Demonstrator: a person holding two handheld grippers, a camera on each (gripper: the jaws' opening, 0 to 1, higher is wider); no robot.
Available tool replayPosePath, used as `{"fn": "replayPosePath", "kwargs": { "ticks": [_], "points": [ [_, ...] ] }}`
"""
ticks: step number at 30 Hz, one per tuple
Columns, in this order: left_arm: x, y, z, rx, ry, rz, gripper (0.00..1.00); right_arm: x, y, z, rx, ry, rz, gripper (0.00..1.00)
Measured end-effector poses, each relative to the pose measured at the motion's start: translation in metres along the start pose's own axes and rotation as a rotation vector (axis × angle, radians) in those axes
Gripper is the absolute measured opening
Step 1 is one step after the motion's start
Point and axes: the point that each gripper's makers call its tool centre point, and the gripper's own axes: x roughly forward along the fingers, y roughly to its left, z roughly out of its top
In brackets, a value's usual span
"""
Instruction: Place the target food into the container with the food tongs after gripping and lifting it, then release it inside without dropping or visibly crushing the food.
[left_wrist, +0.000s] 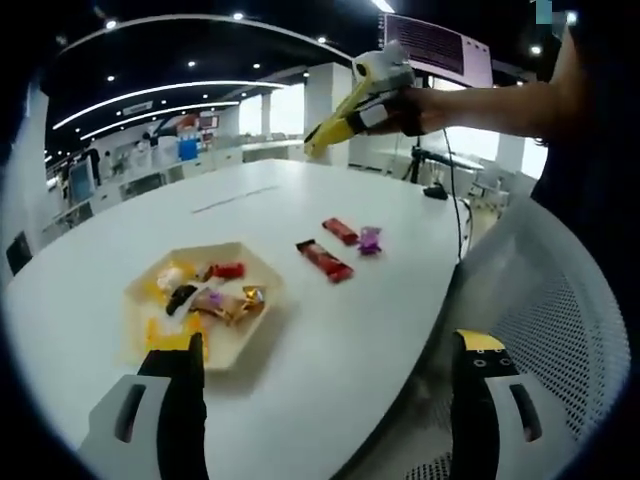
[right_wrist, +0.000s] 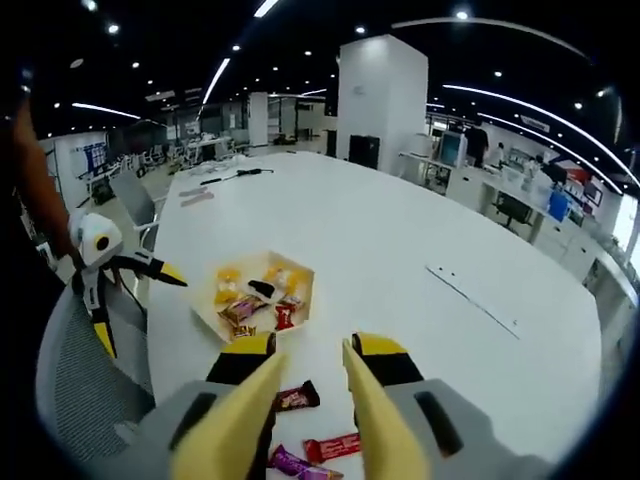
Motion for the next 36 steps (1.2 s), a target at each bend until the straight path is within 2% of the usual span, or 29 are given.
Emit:
{"fn": "replayPosePath", "kwargs": {
  "ticks": [4,6,8,14,18,22,26,36],
  "points": [
    [-0.001,0.005,-0.001,-0.024,-0.004,0.016,0.99,-0.004,-0.005,-0.008,-0.002,0.006,-0.008,0.29],
    [0.000,0.004,-0.003,-0.014,0.011,0.014,0.99,-0.004,-0.007,-0.013,0.037,0.012,-0.022,0.29],
    [0.000,0.003,-0.003,-0.013,0.006,0.008,0.99,0.000,-0.003,-0.017,0.056,0.002,-0.016,0.29],
    [-0.003,0.010,-0.002,-0.038,0.003,0.036,0.99,0.016,0.004,-0.029,0.048,0.037,-0.018,0.29],
    [-0.002,0.007,-0.003,-0.029,0.007,0.024,0.99,0.021,0.005,-0.035,0.043,0.047,-0.020,0.29],
    [-0.003,0.009,-0.002,-0.043,-0.002,0.031,0.99,0.019,0.001,-0.043,0.052,0.059,-0.026,0.30],
    [-0.002,0.006,-0.002,-0.023,0.003,0.021,0.99,0.017,-0.003,-0.053,0.066,0.066,-0.039,0.29],
    [-0.001,0.003,-0.005,-0.007,0.013,0.009,0.99,0.011,-0.009,-0.085,0.131,0.105,-0.114,0.29]
  ]
}}
